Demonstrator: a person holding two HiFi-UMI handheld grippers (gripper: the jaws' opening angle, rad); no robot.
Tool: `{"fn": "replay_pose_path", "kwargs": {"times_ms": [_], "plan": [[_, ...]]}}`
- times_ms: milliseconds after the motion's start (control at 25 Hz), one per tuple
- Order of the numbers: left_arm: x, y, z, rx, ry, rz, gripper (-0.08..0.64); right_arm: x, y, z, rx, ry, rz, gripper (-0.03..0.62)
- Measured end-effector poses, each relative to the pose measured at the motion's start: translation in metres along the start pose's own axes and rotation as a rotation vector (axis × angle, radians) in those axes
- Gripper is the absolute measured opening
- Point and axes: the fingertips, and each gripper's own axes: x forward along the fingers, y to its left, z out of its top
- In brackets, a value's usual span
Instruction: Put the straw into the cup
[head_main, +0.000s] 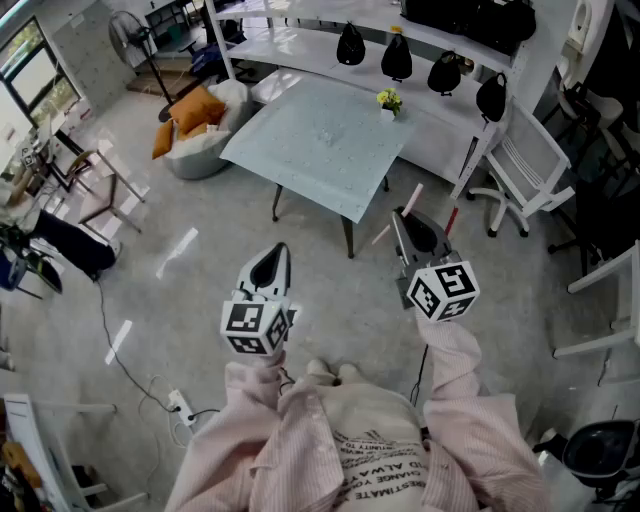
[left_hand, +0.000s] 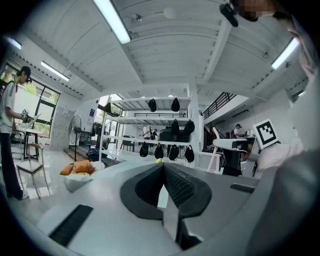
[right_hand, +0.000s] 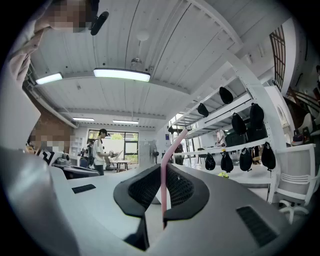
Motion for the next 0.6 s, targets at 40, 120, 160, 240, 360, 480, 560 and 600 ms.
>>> {"fn": "replay_pose_path", "kwargs": {"times_ms": [40, 120, 160, 240, 360, 480, 560, 600], "plan": [[0.000, -0.001, 0.000, -0.001, 0.001, 0.000, -0.002, -0.001, -0.001, -0.001, 0.002, 0.002, 0.001, 0.026], [-0.001, -0.004, -0.001, -0.004, 0.002, 0.000, -0.002, -0.004, -0.002, -0.003, 0.008, 0.005, 0.002, 0.026], [-0.001, -0.005, -0.001, -0.005, 0.003, 0.000, -0.002, -0.005, -0.002, -0.004, 0.012, 0.007, 0.001, 0.026], [-0.002, -0.006, -0.002, -0.009, 0.002, 0.002, -0.002, -0.007, -0.003, -0.004, 0.017, 0.008, 0.000, 0.026], [-0.001, -0.012, -0.004, -0.020, 0.001, 0.002, -0.002, -0.010, -0.008, -0.004, 0.019, 0.009, 0.000, 0.026], [0.002, -0.019, -0.008, -0.024, 0.005, -0.005, -0.002, -0.015, -0.013, -0.006, 0.025, 0.006, 0.003, 0.026], [0.004, -0.025, -0.008, -0.022, 0.002, -0.008, -0.002, -0.019, -0.017, -0.006, 0.025, 0.001, 0.004, 0.026], [0.005, -0.027, -0.009, -0.023, 0.001, -0.007, -0.002, -0.020, -0.020, -0.006, 0.026, 0.000, 0.003, 0.026]]}}
